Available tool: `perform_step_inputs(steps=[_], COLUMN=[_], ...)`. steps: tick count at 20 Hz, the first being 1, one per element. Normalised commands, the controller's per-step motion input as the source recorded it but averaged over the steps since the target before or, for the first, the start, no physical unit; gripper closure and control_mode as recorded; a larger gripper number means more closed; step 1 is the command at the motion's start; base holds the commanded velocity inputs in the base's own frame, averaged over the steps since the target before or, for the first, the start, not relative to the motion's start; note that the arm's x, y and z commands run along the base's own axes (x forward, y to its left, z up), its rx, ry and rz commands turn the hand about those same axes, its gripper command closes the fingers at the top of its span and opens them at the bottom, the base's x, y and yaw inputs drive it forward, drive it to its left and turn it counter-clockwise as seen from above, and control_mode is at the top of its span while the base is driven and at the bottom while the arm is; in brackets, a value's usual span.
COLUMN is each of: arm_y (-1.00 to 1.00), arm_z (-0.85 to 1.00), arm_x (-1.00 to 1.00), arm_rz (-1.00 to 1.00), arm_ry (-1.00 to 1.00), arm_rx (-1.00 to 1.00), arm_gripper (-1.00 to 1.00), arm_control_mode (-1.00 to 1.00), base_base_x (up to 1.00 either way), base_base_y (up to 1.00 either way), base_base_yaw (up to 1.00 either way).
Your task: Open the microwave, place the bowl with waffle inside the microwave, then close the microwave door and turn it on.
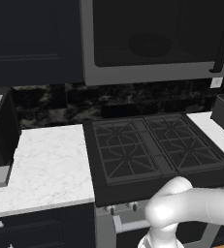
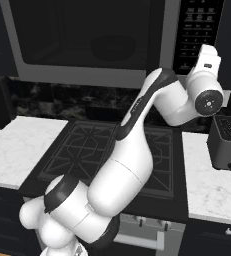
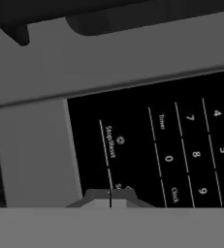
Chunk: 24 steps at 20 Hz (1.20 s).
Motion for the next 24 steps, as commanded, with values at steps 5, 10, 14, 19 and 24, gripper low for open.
perform_step_inputs(steps=[5, 10, 14, 19, 24], arm_y=[-0.17, -0.04, 0.00, 0.23, 0.52], arm_z=[0.02, 0.00, 0.00, -0.07, -0.03], arm_x=[0.29, 0.34, 0.52, 0.52, 0.50], arm_rz=[0.00, 0.03, 0.07, 0.06, 0.04], arm_ry=[0.00, 0.00, 0.00, -0.03, 0.00], arm_rx=[0.13, 0.07, 0.01, -0.05, -0.18], arm_gripper=[1.00, 1.00, 1.00, 1.00, 1.00], arm_control_mode=[-1.00, -1.00, -1.00, -1.00, -1.00], base_base_x=[0.00, 0.00, 0.00, 0.00, 0.00], base_base_y=[0.00, 0.00, 0.00, 0.00, 0.00], base_base_yaw=[0.00, 0.00, 0.00, 0.00, 0.00])
